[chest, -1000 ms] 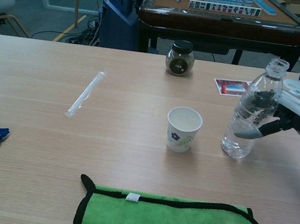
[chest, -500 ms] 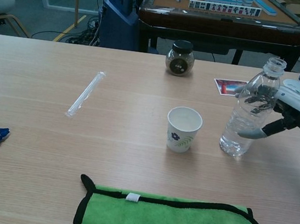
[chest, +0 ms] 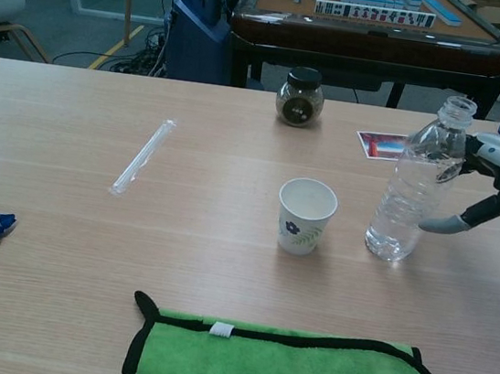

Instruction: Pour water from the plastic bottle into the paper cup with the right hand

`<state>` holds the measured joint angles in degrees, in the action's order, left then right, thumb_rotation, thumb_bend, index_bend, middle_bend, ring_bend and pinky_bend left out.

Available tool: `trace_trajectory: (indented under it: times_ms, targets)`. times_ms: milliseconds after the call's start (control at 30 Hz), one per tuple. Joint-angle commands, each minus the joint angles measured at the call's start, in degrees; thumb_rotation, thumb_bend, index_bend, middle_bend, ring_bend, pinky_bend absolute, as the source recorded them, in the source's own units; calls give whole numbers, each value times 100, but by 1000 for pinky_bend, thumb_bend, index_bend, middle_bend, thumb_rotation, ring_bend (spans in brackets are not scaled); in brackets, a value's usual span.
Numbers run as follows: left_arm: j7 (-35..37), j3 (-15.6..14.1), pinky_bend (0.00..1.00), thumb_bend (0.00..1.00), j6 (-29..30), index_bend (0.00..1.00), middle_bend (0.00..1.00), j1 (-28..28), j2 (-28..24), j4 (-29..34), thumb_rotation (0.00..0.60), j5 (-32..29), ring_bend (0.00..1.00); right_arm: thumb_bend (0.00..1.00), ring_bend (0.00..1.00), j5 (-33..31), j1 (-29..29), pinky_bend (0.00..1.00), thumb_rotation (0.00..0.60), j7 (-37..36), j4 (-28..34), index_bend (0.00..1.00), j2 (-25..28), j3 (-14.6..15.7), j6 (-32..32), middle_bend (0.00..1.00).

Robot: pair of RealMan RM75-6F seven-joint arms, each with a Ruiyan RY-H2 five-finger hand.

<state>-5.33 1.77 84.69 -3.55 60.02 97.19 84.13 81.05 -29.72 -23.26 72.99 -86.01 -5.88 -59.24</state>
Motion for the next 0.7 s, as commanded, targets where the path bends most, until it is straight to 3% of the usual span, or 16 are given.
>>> trace_trajectory:
  times_ms: [33, 300, 500, 700]
  targets:
    - [-38, -16, 592, 135, 21, 413, 388, -4, -8, 39, 600, 62, 388, 0, 112, -106, 140, 245, 600, 566, 559, 134, 466, 61, -80, 138]
    - [-171, -54, 592, 135, 97, 413, 388, -11, -4, 134, 600, 248, 388, 0, 112, -306, 480, 245, 600, 2203, 1660, 135, 1403, 279, -396, 138]
    - [-253, -73, 592, 135, 143, 413, 388, -14, 10, 175, 600, 351, 388, 0, 112, -242, 844, 245, 600, 2811, 2385, 135, 1995, 457, -861, 138]
    - [-316, -100, 592, 135, 209, 413, 388, -5, 8, 214, 600, 474, 387, 0, 111, 120, 1253, 245, 600, 2926, 2620, 135, 2280, 707, -1377, 138]
